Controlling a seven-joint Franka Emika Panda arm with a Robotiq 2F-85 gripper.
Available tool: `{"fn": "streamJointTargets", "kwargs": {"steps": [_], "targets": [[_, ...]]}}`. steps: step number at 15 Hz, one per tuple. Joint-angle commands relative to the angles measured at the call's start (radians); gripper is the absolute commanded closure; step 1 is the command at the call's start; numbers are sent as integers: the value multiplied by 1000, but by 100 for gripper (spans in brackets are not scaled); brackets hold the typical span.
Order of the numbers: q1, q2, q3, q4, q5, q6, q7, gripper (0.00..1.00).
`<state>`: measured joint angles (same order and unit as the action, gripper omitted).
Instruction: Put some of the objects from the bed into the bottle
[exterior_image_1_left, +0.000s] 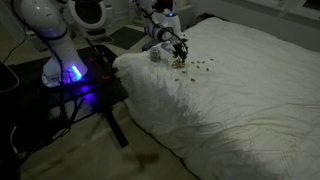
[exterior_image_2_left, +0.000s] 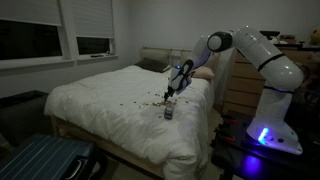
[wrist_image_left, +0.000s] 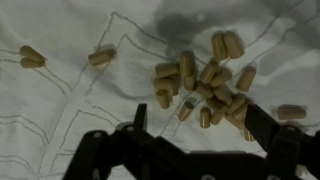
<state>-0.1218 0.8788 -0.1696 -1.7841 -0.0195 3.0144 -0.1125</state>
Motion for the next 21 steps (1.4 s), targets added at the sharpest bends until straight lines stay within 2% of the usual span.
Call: {"fn": "streamJointTargets", "kwargs": {"steps": [1,8,19,20,21], "targets": [[25,48,-28,38,-12,13,58,0],[25,86,-23,50,1,11,100,0],[47,131,-66,64,7,53,142,0],[46,133,-65,65,8,53,146,17],[47,136,-67,67,8,54,149,26]]}}
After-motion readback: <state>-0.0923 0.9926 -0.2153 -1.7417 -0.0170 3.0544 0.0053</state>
